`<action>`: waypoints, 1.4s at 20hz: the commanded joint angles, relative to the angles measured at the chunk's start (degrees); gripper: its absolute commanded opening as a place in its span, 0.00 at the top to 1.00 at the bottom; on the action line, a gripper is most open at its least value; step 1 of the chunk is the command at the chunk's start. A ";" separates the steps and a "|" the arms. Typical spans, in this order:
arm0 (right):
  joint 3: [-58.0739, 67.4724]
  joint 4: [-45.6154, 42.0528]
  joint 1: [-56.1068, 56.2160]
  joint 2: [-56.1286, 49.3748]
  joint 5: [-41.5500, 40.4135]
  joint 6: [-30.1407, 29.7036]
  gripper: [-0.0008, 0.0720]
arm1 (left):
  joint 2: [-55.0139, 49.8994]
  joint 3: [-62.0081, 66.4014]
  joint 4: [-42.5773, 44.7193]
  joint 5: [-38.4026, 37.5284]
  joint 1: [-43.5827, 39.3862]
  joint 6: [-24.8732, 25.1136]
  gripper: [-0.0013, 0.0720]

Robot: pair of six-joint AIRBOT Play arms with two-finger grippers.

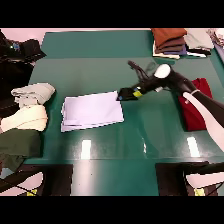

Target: Fold the shirts.

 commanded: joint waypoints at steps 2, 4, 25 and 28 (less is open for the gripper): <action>-11.65 11.63 -6.05 -1.55 -4.96 -1.95 0.18 | 0.07 0.02 -0.22 -0.11 0.09 0.70 0.95; -10.14 15.39 -3.76 -4.98 -5.05 -3.65 0.19 | 0.07 0.02 -0.24 -0.11 0.09 1.20 0.95; 18.56 -7.80 -23.89 -1.86 -1.79 3.52 0.97 | 0.04 -6.10 -2.43 4.24 -13.22 2.95 0.95; 18.56 -8.15 -36.48 0.33 0.50 3.52 0.97 | 0.02 -6.10 -2.86 5.49 -13.22 2.71 0.95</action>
